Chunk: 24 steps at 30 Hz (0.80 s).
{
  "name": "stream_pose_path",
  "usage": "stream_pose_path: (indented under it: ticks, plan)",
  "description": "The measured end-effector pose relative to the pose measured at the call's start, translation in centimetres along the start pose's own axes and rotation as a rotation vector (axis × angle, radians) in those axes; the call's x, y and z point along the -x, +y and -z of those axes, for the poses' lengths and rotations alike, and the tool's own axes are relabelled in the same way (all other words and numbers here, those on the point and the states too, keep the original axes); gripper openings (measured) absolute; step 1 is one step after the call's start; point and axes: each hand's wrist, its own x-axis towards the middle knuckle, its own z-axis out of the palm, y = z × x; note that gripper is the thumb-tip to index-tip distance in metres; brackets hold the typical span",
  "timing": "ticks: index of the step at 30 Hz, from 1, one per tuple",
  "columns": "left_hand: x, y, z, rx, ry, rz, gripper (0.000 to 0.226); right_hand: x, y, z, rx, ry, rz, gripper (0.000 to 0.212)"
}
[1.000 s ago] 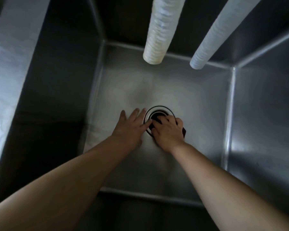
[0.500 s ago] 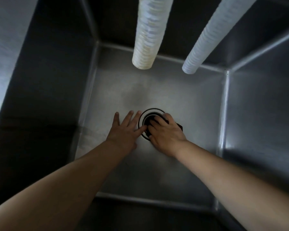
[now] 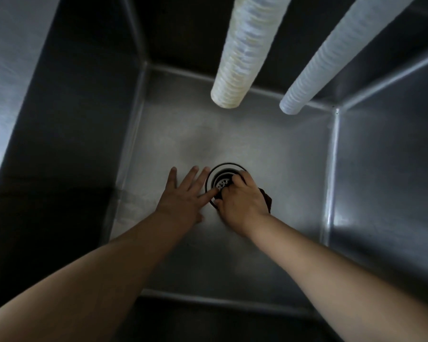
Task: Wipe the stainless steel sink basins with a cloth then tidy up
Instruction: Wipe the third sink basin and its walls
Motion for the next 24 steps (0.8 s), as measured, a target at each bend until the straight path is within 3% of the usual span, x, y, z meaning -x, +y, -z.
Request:
stream_pose_path:
  ticks: [4, 7, 16, 21, 24]
  plan:
    - [-0.2, -0.2, -0.5, 0.004, 0.014, -0.006, 0.078, -0.2, 0.3, -0.2, -0.318, 0.125, -0.122, 0.044]
    - [-0.4, -0.2, -0.8, 0.015, 0.019, -0.007, 0.079, 0.7, 0.7, -0.5, -0.450, 0.125, -0.122, 0.040]
    - [-0.5, 0.0, -0.4, 0.007, -0.007, 0.003, 0.076, 1.2, 1.1, -0.8, -0.455, 0.185, 0.000, 0.035]
    - [-0.5, 0.2, -0.3, -0.005, -0.016, 0.006, 0.075, 2.3, 1.5, -1.6, -0.253, 0.172, 0.049, 0.034]
    - [-0.6, 0.2, -0.6, 0.000, 0.006, 0.008, 0.076, 5.1, 1.7, -3.2, -0.245, 0.350, -0.021, 0.036]
